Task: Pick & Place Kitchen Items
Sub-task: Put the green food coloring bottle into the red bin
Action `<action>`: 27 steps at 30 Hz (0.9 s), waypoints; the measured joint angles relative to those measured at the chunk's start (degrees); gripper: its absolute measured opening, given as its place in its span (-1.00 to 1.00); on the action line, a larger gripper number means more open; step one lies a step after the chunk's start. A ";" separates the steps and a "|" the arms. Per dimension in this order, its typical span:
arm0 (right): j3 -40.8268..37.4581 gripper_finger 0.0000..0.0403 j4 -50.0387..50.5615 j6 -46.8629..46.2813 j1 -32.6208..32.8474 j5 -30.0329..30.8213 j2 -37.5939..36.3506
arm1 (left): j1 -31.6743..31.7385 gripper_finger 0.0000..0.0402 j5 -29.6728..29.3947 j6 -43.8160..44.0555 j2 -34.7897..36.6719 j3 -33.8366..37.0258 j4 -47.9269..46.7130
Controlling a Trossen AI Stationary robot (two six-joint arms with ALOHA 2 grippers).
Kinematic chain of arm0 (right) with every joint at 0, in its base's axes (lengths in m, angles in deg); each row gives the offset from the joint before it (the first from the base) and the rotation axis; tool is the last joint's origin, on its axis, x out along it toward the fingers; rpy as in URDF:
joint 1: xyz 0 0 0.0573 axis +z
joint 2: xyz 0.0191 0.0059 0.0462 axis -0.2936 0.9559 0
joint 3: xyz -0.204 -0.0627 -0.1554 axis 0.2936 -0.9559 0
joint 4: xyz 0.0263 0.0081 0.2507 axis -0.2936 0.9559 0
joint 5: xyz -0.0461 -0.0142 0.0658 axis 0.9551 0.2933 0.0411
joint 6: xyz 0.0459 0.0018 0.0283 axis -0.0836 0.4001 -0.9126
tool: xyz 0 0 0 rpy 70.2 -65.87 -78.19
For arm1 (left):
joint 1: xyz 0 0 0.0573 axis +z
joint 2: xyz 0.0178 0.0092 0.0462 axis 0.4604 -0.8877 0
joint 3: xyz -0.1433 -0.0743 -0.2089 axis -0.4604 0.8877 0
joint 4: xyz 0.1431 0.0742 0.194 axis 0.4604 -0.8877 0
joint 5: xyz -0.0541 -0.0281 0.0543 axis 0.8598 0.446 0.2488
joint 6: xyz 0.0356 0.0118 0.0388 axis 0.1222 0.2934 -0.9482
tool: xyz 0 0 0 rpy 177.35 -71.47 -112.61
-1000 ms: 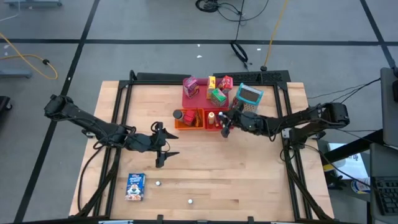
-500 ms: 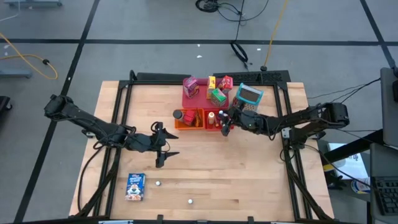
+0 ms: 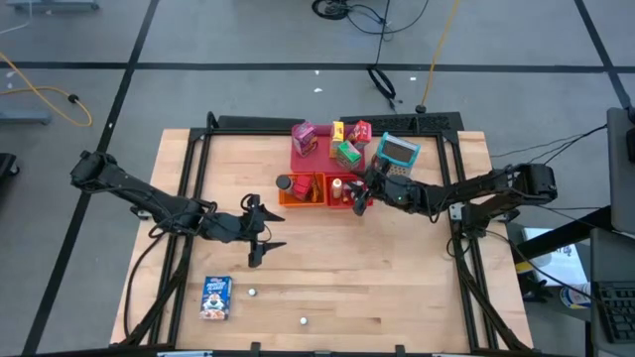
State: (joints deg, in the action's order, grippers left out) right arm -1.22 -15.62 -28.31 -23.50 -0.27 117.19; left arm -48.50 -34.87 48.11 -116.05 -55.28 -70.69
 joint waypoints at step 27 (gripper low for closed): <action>0.02 -0.20 -3.18 -1.51 3.03 -7.50 0.00 | -19.65 0.54 0.54 15.87 -9.79 -0.04 0.77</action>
State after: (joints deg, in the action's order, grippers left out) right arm -1.20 -18.79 -29.82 -20.47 -7.77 117.19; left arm -68.14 -34.34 63.98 -125.84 -55.33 -69.92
